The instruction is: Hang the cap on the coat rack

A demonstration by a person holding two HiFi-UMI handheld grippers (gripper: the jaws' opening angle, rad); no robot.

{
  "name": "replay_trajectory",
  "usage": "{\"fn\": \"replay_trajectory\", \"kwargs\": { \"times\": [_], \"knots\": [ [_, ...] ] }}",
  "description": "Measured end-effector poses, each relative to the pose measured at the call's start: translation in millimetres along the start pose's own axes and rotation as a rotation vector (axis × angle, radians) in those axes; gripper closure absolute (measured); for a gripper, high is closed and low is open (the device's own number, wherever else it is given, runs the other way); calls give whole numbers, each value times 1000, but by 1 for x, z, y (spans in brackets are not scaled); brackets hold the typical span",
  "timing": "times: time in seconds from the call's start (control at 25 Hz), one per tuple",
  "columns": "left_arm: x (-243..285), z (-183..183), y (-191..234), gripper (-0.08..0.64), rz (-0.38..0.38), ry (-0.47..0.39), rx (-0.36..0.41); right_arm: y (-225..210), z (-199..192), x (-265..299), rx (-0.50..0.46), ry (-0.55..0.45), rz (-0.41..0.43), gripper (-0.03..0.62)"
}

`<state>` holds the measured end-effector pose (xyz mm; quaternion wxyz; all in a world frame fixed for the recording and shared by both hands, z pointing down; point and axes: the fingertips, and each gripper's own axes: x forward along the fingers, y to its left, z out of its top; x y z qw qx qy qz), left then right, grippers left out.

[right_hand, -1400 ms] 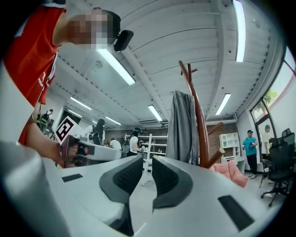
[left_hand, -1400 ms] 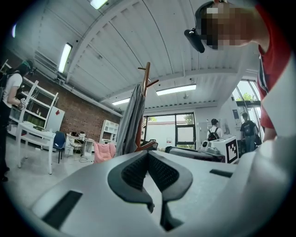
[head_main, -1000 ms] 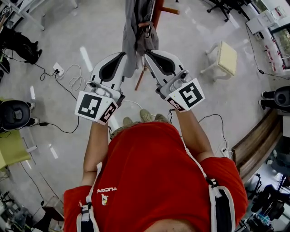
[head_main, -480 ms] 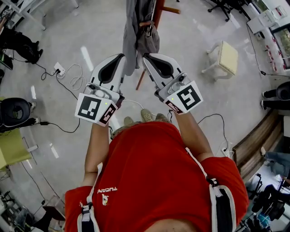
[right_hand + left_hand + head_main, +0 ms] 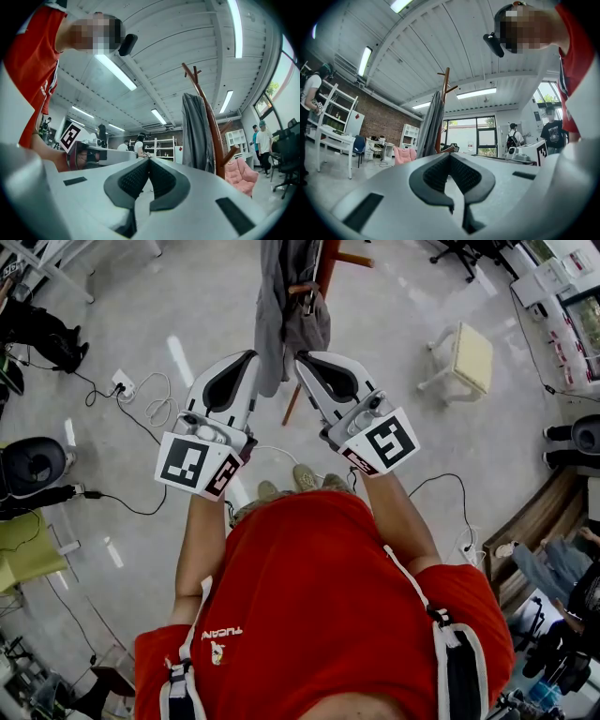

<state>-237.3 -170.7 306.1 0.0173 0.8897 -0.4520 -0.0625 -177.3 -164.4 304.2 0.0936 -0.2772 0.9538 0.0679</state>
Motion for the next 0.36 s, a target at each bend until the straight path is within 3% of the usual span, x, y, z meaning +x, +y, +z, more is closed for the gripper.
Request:
{"fn": "replay_trajectory", "kwargs": {
  "times": [0.36],
  "knots": [
    [-2, 1, 5, 551, -2, 5, 0, 1, 0, 3, -8, 5, -2, 569]
  ]
}}
